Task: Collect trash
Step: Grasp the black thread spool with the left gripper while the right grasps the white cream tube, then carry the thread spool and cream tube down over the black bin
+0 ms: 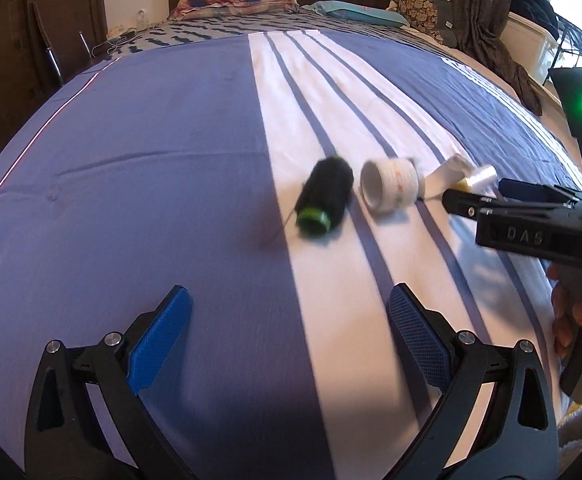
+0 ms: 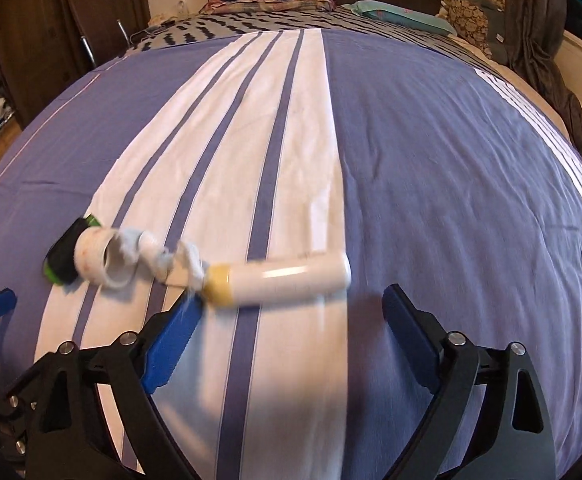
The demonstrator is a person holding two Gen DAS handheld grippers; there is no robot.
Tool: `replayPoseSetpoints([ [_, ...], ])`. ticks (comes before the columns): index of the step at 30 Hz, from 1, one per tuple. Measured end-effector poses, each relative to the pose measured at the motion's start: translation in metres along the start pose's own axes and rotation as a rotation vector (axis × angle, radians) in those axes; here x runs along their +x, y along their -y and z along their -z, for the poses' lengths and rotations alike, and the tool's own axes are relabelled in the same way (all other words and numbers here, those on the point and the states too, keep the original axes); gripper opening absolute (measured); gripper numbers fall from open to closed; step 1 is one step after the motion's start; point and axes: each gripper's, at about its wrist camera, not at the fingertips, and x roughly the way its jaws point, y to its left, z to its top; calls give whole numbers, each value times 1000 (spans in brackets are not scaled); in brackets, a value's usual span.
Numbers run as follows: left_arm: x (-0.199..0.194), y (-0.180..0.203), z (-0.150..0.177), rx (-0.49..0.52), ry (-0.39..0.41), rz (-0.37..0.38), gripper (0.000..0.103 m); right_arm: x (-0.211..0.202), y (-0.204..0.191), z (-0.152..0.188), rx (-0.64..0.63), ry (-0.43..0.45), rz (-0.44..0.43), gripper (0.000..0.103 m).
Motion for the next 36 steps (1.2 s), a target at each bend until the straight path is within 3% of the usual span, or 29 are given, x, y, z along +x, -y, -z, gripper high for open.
replayPoseSetpoints([
  [7,22,-1,-27,-11,4,11,89,3,6,-7,13,20,-25,69],
  [13,31,0,-42,-6,6,22,70,0,10,-5,1,34,-37,69],
  [16,35,4,-44,18,-3,26,59,-5,13,1,0,36,-39,69],
  [18,33,6,-43,28,-2,36,41,-10,16,8,4,38,-41,69],
  [20,29,8,-40,26,-4,37,29,-15,18,15,5,41,-37,69],
  [25,10,13,-17,19,2,28,26,-34,19,41,-7,56,-21,69],
  [36,-57,32,66,9,28,72,26,-90,18,110,-13,107,-25,69],
])
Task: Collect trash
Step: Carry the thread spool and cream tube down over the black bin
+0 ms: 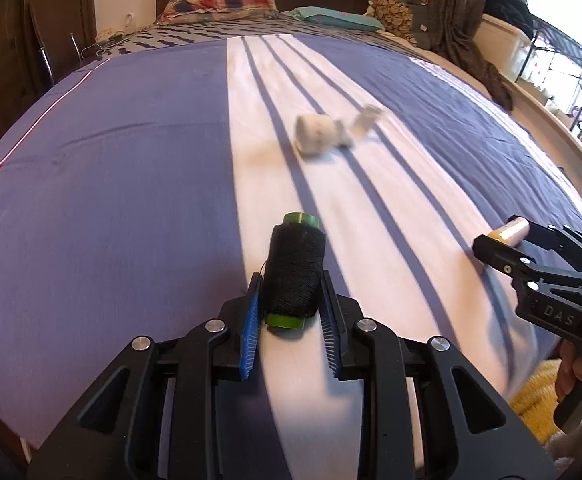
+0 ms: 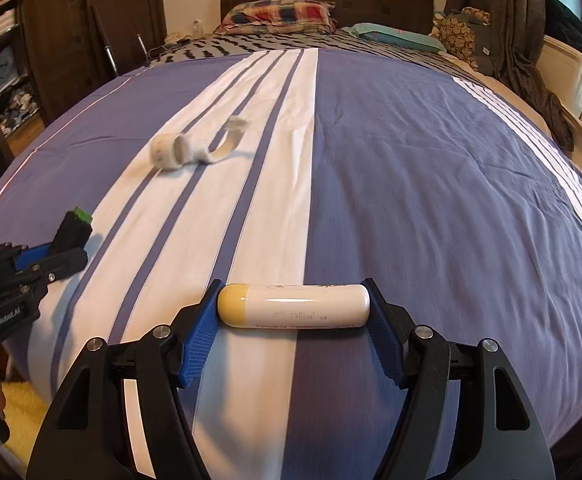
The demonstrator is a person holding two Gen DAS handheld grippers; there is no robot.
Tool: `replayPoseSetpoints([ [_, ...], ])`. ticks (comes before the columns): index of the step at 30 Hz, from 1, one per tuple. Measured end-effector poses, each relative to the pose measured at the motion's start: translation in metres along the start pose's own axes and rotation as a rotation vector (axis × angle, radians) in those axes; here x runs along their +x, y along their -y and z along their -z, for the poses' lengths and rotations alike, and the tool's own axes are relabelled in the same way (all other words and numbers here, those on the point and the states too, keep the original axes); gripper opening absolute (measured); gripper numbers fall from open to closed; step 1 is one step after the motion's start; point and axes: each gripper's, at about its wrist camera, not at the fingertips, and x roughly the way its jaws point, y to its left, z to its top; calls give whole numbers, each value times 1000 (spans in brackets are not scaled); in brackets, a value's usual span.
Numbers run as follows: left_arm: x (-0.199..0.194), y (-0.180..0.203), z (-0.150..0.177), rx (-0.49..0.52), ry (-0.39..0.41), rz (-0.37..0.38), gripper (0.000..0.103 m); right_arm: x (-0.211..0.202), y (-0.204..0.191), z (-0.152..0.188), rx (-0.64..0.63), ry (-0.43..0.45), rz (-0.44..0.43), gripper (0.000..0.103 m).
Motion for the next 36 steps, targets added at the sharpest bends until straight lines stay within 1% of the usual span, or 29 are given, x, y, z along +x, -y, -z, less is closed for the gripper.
replayPoseSetpoints([
  [9,-44,28,51,27,19,17,26,-43,-9,45,11,6,-55,69],
  [17,-87,44,88,39,65,45,26,-81,-21,86,22,20,-120,69],
  [22,-101,49,112,38,67,54,26,-97,-26,109,22,15,-147,69],
  [25,-103,52,128,37,49,57,26,-98,-28,124,20,-4,-154,69],
  [30,-93,57,152,41,-5,64,26,-90,-30,148,25,-55,-162,69],
  [36,-68,57,180,31,-96,73,26,-75,-26,168,42,-113,-154,69],
])
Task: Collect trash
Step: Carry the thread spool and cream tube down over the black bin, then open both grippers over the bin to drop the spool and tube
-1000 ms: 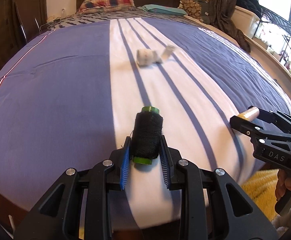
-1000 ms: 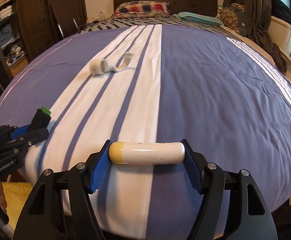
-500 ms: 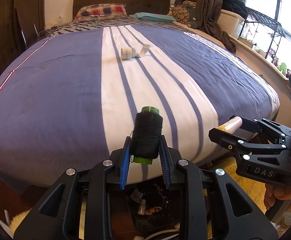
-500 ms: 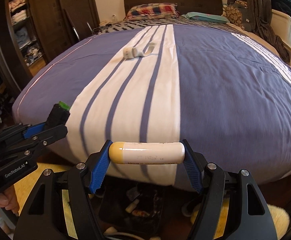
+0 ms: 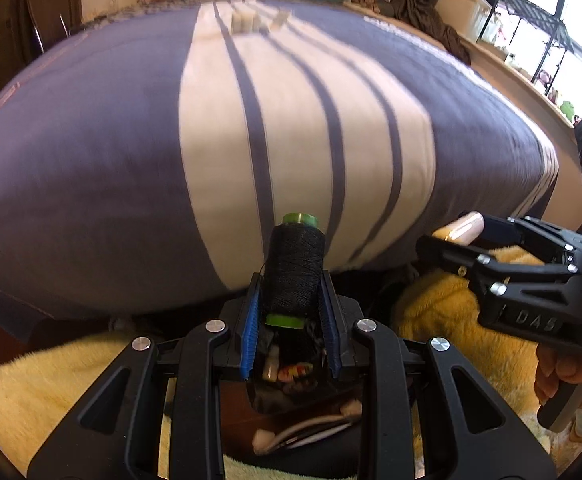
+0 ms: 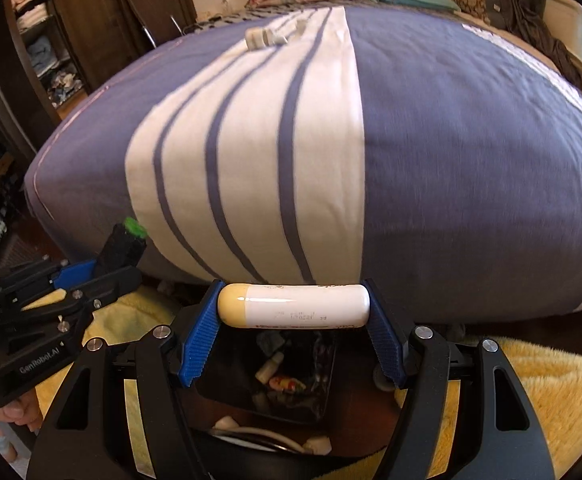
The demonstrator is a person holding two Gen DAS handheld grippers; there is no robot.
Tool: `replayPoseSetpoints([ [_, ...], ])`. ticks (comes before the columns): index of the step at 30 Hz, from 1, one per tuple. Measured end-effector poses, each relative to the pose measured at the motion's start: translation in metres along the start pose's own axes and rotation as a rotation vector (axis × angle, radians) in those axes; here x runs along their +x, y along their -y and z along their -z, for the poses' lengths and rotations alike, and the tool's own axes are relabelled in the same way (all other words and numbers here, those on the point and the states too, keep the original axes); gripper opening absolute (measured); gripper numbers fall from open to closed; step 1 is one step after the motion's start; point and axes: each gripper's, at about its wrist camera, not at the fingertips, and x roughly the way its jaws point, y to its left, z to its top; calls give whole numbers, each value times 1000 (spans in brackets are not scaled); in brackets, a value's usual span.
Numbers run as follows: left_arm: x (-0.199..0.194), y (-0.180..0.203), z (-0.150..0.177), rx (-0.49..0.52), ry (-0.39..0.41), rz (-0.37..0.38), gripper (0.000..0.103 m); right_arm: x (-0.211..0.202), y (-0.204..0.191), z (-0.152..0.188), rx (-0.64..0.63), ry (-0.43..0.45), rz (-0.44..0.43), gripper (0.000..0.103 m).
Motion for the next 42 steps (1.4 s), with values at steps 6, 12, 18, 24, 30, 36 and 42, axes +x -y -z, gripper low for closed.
replayPoseSetpoints([
  [6,38,-5,23,-30,-109,20,26,17,5,14,15,-51,5,69],
  [12,76,-8,42,-45,-206,42,26,40,8,24,31,-111,2,69],
  [18,107,-11,51,-72,-289,52,26,73,8,39,48,-214,-23,69],
  [24,122,-22,57,-106,-336,65,26,99,10,43,72,-280,-50,69],
  [30,129,-32,61,-126,-367,75,27,111,7,37,80,-298,-67,69],
  [36,128,-35,60,-142,-364,63,45,114,7,36,85,-308,-63,72],
  [42,114,-33,54,-127,-323,34,56,99,11,29,101,-254,-47,83],
])
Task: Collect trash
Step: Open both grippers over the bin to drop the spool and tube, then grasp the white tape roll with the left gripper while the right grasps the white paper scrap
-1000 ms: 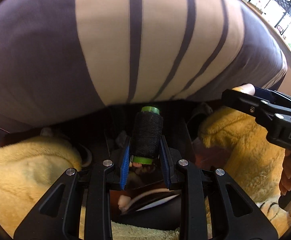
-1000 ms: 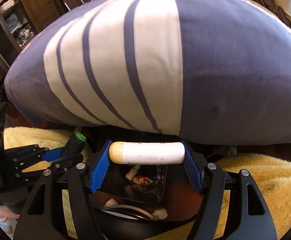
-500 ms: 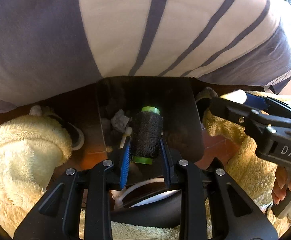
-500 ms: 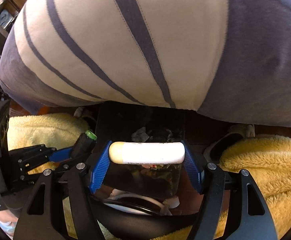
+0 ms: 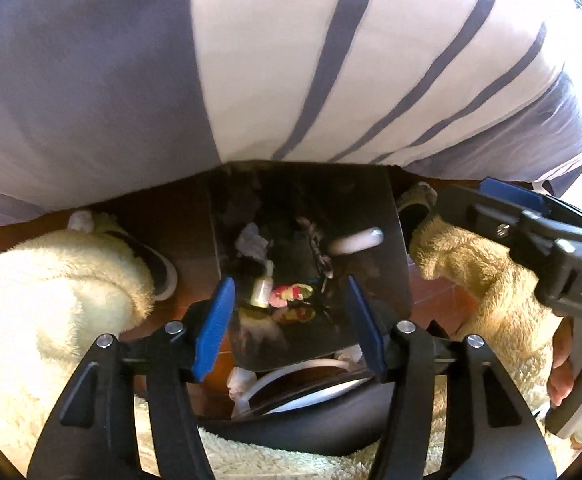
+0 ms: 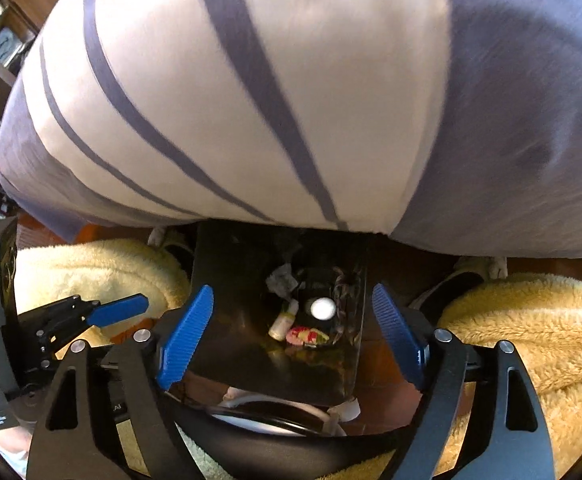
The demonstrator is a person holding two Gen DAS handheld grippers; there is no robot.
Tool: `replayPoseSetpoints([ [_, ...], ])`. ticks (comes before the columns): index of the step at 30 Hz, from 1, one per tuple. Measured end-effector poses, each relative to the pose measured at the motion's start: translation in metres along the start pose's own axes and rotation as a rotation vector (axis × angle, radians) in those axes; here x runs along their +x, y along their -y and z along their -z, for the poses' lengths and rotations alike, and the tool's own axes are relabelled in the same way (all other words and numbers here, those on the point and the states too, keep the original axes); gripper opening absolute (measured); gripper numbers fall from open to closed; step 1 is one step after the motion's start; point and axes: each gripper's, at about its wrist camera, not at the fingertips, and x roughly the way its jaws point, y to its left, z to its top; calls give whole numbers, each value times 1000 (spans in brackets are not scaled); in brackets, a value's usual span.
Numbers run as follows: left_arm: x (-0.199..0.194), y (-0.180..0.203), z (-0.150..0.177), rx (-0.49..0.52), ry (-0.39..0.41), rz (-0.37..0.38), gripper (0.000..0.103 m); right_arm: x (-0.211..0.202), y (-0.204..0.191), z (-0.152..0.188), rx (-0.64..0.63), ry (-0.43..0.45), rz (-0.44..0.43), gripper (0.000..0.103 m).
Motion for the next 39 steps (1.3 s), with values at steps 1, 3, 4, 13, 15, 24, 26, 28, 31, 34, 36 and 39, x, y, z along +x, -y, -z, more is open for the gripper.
replayPoseSetpoints([
  [1,-5,0,0,2,12,-5,58,-4,0,-1,2,11,1,85],
  [3,-16,1,-1,12,43,-21,66,-16,0,-3,0,40,12,88],
  [4,-24,1,-2,19,64,-31,68,-24,0,-4,-3,60,21,90],
  [13,-126,0,-27,56,326,-54,81,-106,-5,-35,-38,291,69,95],
  [15,-144,-1,-38,67,373,-65,82,-122,-9,-48,-55,340,85,96],
  [24,-183,-9,-98,64,479,-113,82,-147,-17,-111,-94,415,115,96],
  [26,-185,-12,-112,64,483,-121,82,-146,-17,-127,-93,417,116,96],
  [28,-183,-14,-126,59,481,-129,82,-144,-15,-145,-93,412,115,96],
  [31,-177,-18,-152,56,472,-149,82,-135,-16,-170,-88,398,112,96],
  [34,-166,-20,-178,54,453,-163,82,-123,-19,-196,-91,387,118,96],
  [36,-157,-22,-191,58,441,-167,82,-113,-21,-211,-95,377,121,96],
  [39,-144,-21,-214,67,421,-171,82,-98,-22,-238,-95,373,110,93],
])
